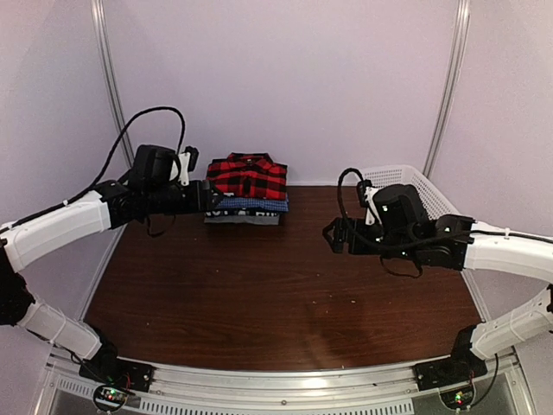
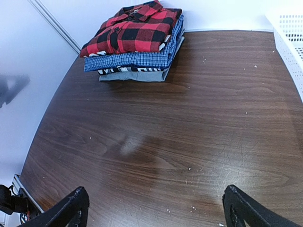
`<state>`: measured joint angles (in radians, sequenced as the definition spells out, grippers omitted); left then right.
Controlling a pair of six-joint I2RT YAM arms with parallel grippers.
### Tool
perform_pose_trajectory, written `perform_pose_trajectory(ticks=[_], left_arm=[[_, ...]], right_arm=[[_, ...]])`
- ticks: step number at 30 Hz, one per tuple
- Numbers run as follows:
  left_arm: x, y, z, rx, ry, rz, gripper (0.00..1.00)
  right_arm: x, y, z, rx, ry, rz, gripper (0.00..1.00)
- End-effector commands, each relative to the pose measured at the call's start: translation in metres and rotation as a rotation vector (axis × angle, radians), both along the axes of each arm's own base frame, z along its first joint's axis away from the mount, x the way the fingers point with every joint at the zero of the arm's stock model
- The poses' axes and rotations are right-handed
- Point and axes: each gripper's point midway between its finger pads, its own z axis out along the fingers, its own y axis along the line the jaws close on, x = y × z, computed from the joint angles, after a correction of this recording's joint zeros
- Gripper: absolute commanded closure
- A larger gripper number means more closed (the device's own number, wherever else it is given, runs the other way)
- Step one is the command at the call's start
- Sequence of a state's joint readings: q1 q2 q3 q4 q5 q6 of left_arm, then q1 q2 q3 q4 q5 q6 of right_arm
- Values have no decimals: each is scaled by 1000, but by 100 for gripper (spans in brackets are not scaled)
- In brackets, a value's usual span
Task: Fold and stack the long sleeve shirts
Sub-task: Reset both arms
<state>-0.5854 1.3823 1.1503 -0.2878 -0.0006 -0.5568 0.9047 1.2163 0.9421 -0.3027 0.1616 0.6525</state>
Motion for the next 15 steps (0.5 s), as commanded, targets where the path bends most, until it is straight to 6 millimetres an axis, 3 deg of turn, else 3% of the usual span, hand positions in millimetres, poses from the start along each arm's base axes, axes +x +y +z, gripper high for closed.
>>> perform_pose_trajectory(ticks=[1, 15], left_arm=[[-18, 12, 19, -15, -77, -14, 29], [-67, 46, 35, 21, -219, -56, 22]], right_arm=[[6, -17, 22, 14, -82, -61, 0], [3, -45, 49, 62, -208, -126, 0]])
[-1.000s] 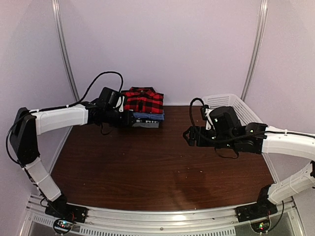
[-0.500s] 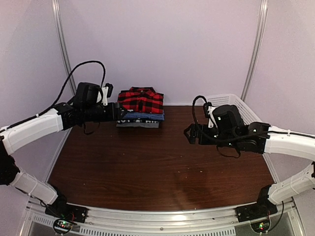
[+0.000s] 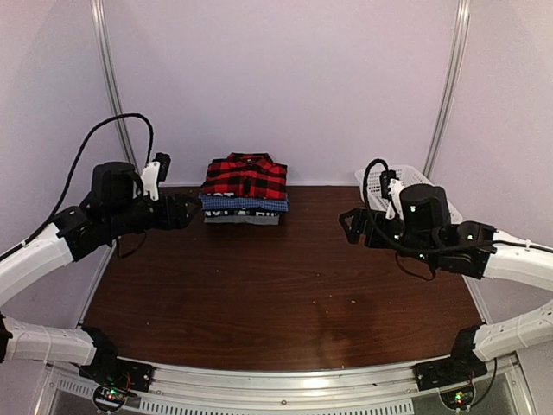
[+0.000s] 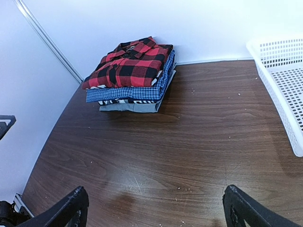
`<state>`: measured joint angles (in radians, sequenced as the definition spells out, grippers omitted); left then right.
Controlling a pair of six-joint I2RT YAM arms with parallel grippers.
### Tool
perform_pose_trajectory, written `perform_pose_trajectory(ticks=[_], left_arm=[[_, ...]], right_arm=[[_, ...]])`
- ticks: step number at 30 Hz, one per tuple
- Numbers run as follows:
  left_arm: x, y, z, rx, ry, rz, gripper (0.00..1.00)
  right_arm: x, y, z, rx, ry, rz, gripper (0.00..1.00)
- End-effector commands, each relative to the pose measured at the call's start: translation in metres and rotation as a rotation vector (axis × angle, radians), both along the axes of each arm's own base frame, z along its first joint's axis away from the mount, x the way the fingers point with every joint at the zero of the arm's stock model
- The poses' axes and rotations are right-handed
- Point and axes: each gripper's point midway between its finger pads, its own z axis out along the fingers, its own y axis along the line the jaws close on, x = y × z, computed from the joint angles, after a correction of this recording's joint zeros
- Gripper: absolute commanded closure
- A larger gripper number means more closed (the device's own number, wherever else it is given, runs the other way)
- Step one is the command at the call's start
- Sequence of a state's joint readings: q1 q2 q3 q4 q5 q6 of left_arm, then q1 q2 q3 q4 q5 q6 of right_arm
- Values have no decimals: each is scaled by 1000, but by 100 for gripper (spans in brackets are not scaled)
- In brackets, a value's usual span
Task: Fold and stack the long sleeve shirts
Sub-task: Reset both arms
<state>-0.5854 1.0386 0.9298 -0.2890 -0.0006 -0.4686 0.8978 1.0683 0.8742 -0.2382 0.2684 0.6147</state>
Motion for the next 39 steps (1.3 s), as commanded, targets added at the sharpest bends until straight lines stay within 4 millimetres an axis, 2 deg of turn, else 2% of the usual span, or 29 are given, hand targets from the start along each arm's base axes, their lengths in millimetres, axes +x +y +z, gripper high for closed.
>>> perform_pose_trajectory(ticks=[1, 17, 39], left_arm=[[-8, 7, 8, 25, -78, -15, 21], [-12, 17, 0, 36, -77, 22, 20], [-11, 17, -2, 32, -71, 29, 20]], right_arm=[[2, -14, 14, 17, -66, -46, 0], [-8, -35, 20, 61, -100, -83, 0], [-11, -43, 20, 75, -108, -107, 0]])
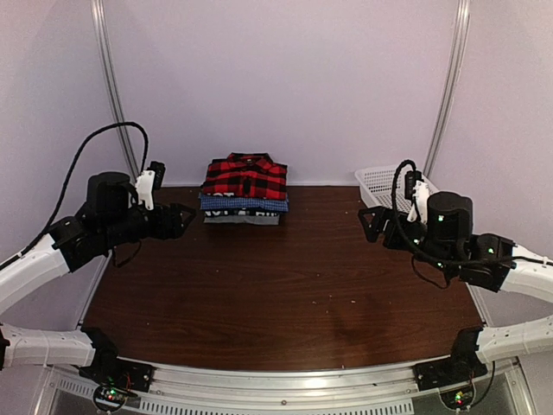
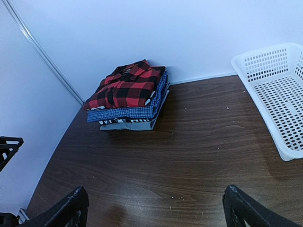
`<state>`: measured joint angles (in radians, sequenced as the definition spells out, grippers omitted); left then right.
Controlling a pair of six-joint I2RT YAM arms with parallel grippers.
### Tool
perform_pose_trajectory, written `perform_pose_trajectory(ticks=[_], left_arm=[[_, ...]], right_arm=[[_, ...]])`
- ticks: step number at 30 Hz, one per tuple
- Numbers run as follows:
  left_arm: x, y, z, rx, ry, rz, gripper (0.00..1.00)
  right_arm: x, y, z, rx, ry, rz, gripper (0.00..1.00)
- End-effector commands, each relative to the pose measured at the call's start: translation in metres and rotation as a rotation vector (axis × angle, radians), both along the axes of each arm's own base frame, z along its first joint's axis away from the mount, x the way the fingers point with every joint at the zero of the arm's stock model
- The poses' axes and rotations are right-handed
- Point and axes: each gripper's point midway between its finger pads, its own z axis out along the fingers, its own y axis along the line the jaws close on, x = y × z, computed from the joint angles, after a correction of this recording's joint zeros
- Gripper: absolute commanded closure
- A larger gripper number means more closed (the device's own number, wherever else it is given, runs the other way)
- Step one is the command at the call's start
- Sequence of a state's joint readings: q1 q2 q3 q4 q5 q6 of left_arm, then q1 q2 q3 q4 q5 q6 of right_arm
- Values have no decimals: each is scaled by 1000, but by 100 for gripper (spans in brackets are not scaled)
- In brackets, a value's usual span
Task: Fold and stack the long sleeve shirts
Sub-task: Reset both arms
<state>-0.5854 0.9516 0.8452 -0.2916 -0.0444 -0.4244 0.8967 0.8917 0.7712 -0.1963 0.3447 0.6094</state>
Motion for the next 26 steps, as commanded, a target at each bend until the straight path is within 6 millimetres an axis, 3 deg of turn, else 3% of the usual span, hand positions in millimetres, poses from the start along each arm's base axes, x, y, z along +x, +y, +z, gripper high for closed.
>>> perform_pose_trajectory(ticks=[1, 26], left_arm=[[2, 0, 10, -17, -41, 5, 20], [3, -1, 7, -13, -33, 2, 20]], right_arm=[[2, -8, 0, 5, -10, -38, 0], [1, -9, 1, 10, -15, -41, 0]])
